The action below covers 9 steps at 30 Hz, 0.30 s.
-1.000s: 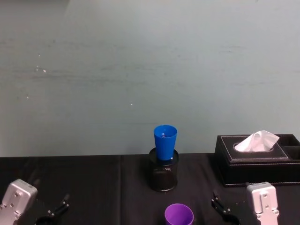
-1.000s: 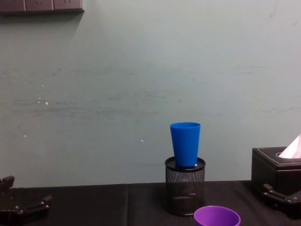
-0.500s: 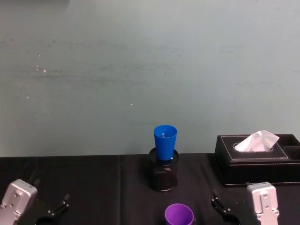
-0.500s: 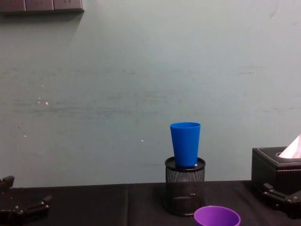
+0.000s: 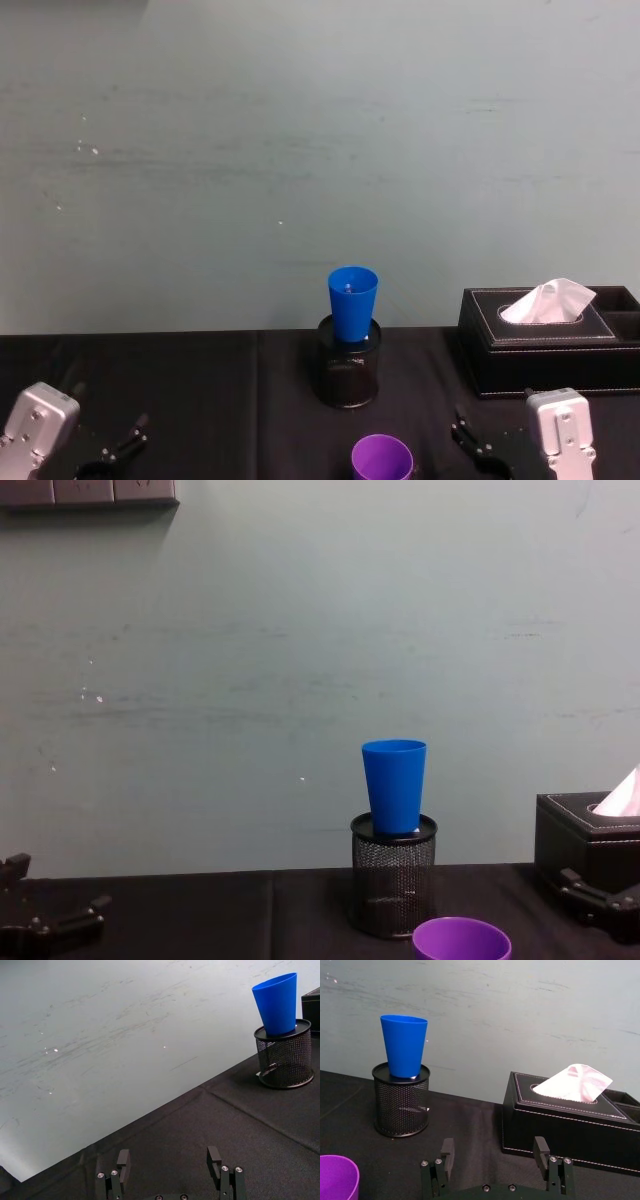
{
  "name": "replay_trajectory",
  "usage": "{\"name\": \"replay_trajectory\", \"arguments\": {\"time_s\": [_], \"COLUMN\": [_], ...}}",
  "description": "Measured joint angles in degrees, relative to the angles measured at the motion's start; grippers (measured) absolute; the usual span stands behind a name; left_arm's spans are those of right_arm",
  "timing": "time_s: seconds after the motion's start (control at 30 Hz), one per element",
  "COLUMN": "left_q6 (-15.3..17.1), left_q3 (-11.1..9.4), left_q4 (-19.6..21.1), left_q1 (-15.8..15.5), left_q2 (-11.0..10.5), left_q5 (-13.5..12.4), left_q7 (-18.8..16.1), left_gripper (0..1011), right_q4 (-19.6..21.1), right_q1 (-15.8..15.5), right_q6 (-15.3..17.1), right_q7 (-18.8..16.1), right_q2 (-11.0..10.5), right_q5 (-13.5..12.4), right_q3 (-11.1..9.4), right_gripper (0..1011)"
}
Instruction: Pick up one cup with a gripper and tap it against the other cup.
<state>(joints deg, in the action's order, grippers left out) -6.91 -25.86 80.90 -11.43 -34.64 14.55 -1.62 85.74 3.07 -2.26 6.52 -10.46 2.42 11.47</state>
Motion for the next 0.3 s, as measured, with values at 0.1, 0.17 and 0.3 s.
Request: {"name": "replay_trajectory", "arguments": {"time_s": [0.1,0.17,0.3], "left_q6": [0.00,0.00,0.00], "left_q3": [0.00,0.00,0.00], "left_q4": [0.00,0.00,0.00], "left_q1": [0.00,0.00,0.00], "left_q2": [0.00,0.00,0.00], "left_q5": [0.00,0.00,0.00], "left_q7": [0.00,0.00,0.00], "left_gripper": [1000,1000,1000], "right_q4": [0.00,0.00,0.00], "right_q1": [0.00,0.00,0.00], "right_q6": [0.00,0.00,0.00], "right_q7": [0.00,0.00,0.00], "right_q2": [0.00,0.00,0.00], "right_q5": [0.00,0.00,0.00], "right_q3": [0.00,0.00,0.00], "right_gripper": [1003,1003,1003]}}
